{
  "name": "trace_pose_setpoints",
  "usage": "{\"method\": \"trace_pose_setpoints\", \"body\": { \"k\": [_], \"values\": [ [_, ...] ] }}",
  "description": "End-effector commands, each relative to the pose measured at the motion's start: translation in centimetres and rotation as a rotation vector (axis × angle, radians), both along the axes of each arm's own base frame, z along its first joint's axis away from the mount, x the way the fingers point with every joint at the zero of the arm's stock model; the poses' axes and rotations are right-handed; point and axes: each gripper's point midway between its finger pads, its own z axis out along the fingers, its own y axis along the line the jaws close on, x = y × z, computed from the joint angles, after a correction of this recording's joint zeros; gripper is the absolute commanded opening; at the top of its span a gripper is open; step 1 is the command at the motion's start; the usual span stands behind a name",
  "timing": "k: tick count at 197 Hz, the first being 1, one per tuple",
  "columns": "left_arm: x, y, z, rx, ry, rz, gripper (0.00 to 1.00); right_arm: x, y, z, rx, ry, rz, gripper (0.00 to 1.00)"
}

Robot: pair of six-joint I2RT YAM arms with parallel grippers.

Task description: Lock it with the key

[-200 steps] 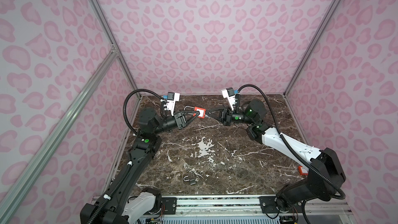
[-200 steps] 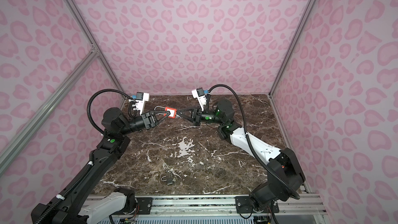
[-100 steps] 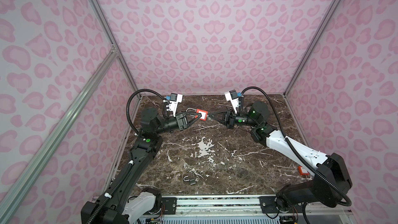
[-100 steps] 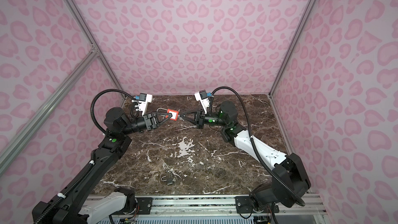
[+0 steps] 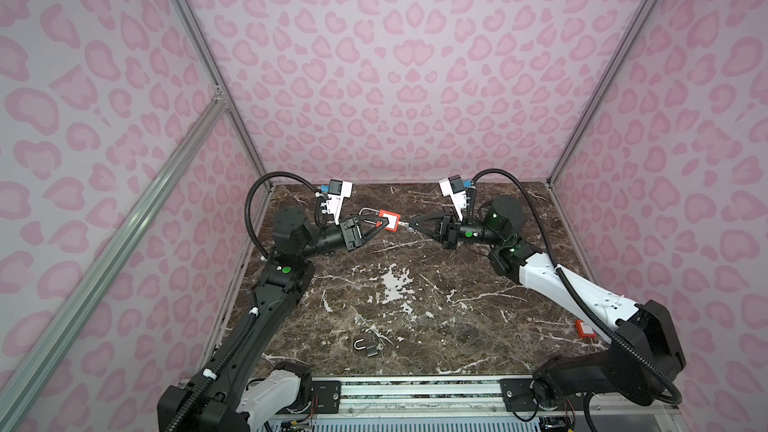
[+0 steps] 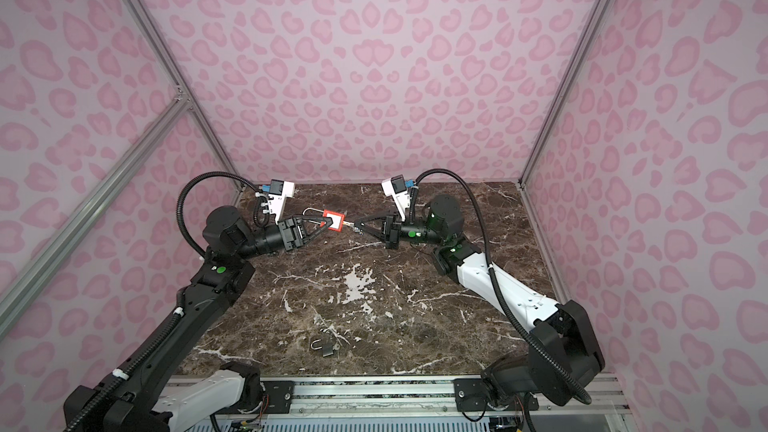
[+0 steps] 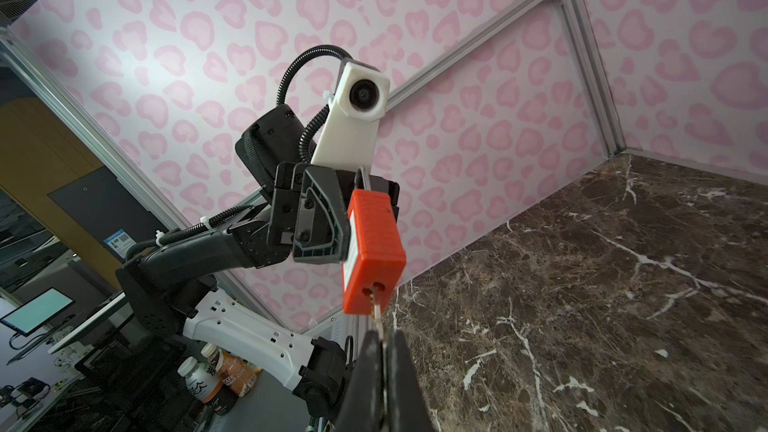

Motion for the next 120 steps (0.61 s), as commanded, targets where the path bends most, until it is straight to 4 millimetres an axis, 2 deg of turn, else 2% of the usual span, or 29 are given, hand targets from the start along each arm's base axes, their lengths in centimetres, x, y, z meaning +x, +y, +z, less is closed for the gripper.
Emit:
{"method": "trace_pose_setpoints", "body": {
  "k": [1, 49, 76, 100, 112, 120],
  "values": [
    [0.8, 0.6, 2.1, -0.031, -0.081, 0.056, 0.04, 0.7, -0.6, -0.8, -0.017, 0.019, -0.035, 0.0],
    [0.9, 0.5, 2.1, -0.029, -0.079, 0.053, 0.04, 0.9, -1.2, -1.0, -0.016, 0.03, -0.043, 0.0],
    [1.4, 0.4, 0.8, 0.0, -0.052, 0.056, 0.04, 1.4, -1.9, -1.3, -0.02, 0.032, -0.067, 0.0],
    [2.6, 0.3, -2.4, 0.067, 0.03, 0.07, 0.03, 2.3, -3.0, -2.0, -0.043, 0.038, -0.126, 0.0],
    [3.4, 0.1, -4.7, 0.099, 0.081, 0.066, 0.03, 2.7, -3.5, -2.5, -0.06, 0.041, -0.158, 0.0],
    [3.8, 0.0, -7.1, 0.141, 0.153, 0.064, 0.03, 3.0, -3.8, -2.9, -0.074, 0.047, -0.179, 0.0]
  ]
}}
